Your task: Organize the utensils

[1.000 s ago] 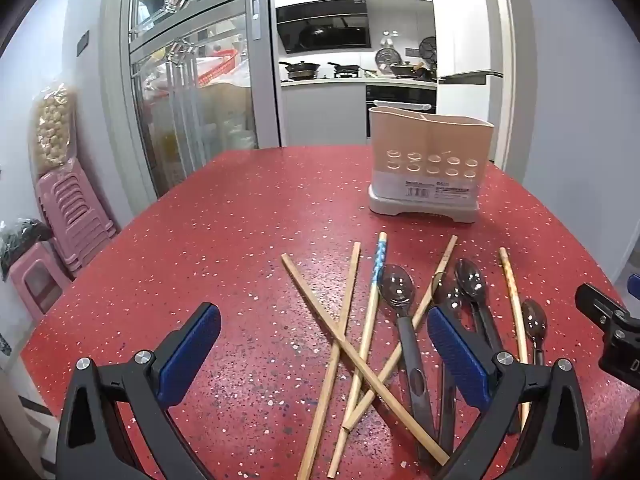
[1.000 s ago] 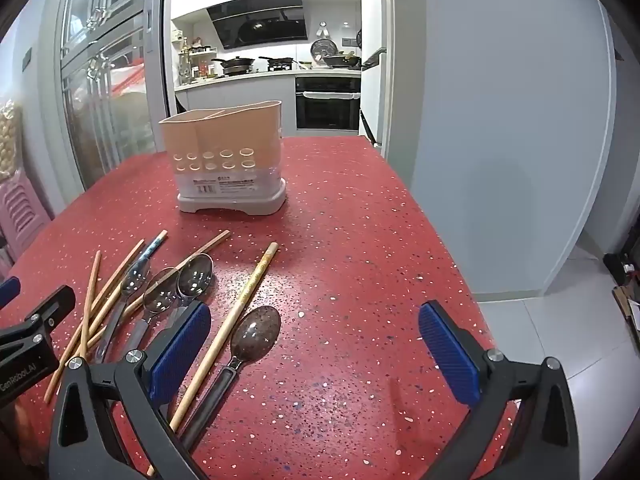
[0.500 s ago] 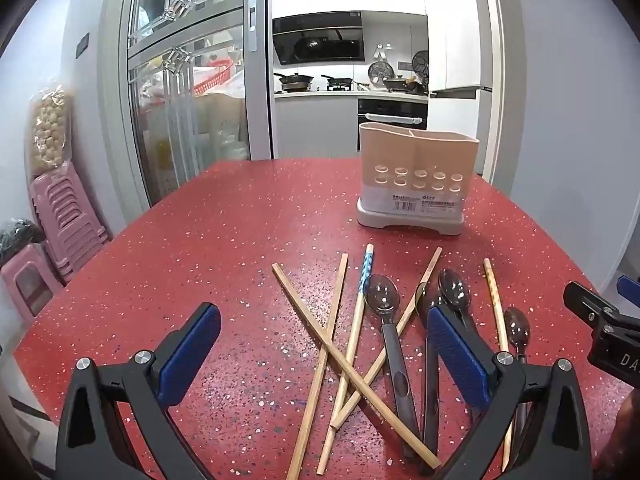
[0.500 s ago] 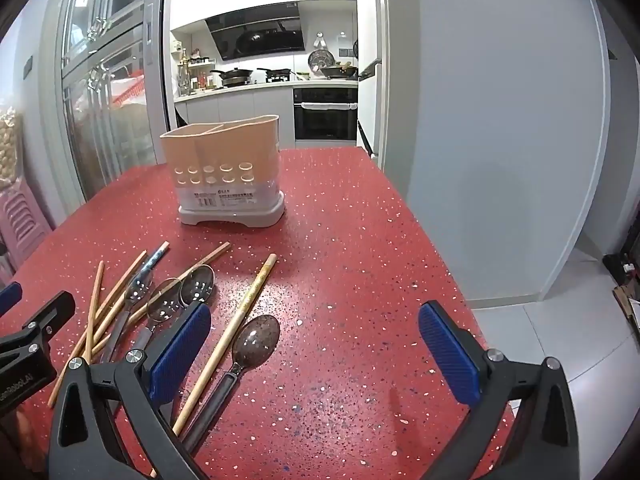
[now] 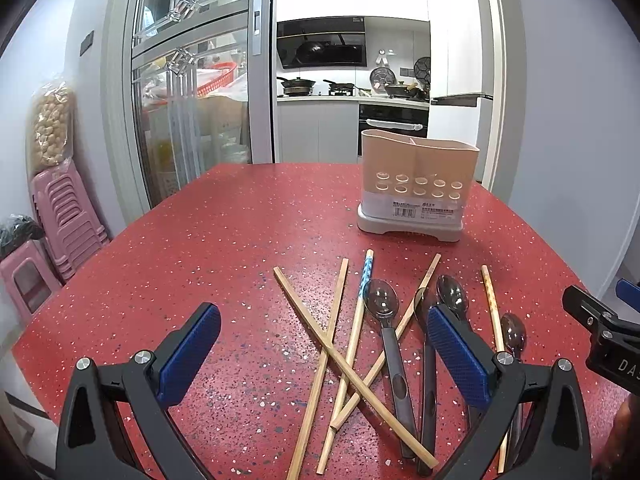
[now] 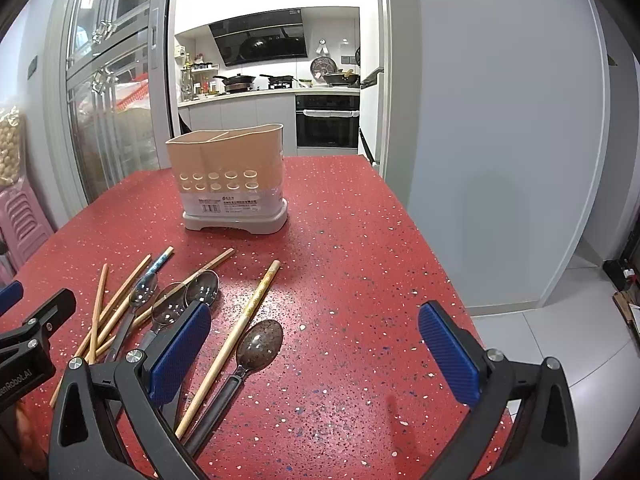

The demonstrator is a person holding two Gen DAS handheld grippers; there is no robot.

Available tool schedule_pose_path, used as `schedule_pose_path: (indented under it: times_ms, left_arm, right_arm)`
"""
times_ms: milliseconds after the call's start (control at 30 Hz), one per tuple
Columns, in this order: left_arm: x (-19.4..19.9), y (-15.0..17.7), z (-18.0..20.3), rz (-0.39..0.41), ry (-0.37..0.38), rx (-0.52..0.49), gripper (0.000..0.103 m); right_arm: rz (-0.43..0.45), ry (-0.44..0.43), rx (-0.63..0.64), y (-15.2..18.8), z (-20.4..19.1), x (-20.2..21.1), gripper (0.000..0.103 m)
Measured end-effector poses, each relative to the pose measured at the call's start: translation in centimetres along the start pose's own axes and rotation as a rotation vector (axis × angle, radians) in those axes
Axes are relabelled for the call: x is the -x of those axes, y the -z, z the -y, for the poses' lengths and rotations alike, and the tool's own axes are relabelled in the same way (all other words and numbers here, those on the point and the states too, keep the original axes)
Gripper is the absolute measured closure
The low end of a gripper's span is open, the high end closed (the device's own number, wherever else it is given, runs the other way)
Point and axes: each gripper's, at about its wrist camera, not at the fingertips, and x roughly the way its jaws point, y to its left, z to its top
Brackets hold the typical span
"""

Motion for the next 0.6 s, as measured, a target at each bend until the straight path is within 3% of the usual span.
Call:
schedule_pose_path:
  times_ms: [600]
  left_arm:
    - [0.01,0.30,-0.04,0.003,0.001,0.001,0.000]
  right_arm:
    - [0.002,-0.001,0.000,0.07,0.02,0.03,0.000]
